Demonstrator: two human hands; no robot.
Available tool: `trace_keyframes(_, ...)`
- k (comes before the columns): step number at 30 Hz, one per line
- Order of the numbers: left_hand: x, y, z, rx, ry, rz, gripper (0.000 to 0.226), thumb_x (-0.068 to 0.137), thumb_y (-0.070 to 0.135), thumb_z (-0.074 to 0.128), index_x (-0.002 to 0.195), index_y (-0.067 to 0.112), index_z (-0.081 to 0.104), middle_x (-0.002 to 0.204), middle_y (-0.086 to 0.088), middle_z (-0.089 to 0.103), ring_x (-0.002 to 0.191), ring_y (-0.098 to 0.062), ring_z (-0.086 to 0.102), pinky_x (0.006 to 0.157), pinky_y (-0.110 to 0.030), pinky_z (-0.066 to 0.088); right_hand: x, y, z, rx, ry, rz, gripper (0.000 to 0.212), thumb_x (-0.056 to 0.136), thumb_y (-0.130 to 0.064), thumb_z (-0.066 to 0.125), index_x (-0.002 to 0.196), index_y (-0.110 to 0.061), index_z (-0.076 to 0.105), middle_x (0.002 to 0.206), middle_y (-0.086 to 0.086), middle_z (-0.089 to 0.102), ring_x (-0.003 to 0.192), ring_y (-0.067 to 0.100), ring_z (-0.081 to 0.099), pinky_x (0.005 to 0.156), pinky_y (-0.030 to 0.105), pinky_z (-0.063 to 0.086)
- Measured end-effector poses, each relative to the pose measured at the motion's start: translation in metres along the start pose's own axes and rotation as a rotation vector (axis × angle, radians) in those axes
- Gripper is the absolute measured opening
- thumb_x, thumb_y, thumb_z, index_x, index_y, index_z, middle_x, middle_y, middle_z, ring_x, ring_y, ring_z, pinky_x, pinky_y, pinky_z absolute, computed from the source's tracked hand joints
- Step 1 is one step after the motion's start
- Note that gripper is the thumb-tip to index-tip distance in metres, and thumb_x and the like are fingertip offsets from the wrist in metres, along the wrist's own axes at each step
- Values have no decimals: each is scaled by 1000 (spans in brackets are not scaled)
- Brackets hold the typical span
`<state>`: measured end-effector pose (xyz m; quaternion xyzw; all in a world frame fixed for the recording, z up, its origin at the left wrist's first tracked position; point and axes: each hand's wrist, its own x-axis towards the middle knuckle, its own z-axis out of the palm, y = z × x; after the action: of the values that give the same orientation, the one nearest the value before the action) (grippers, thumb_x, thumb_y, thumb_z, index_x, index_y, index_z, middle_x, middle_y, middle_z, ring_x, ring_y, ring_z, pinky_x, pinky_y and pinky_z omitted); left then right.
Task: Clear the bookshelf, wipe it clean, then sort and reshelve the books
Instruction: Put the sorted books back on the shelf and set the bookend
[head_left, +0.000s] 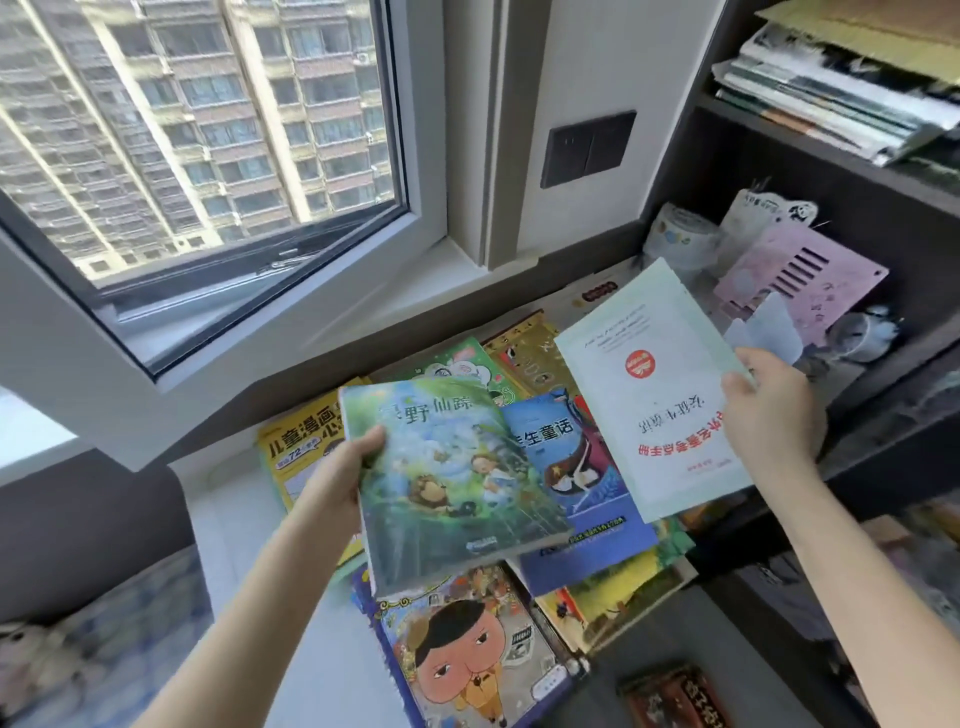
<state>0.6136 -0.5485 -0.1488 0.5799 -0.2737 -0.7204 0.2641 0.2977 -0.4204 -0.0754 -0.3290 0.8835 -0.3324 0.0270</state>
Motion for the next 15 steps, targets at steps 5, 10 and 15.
trace_keyframes(5,-8,21,-40,-120,-20,-32,23,100,26,44,103,6,55,63,-14,70,49,-26,68,70,-45,44,12,14,17,38,-95,32,22,85,-3,44,86,-20,57,83,9,60,78,37,54,63,37,42)
trace_keyframes(10,-12,31,-45,-203,-48,-24,27,99,29,44,95,6,56,63,-14,70,49,-26,68,72,-45,49,-3,27,64,99,-379,182,26,84,-1,44,85,-18,63,82,13,66,67,31,58,60,32,39)
trace_keyframes(15,-8,33,-36,-290,-110,-42,29,100,29,44,114,6,53,68,-15,71,51,-26,69,35,-36,51,-39,37,99,-293,-492,24,28,96,-18,48,121,-12,61,110,6,66,96,26,60,73,31,47)
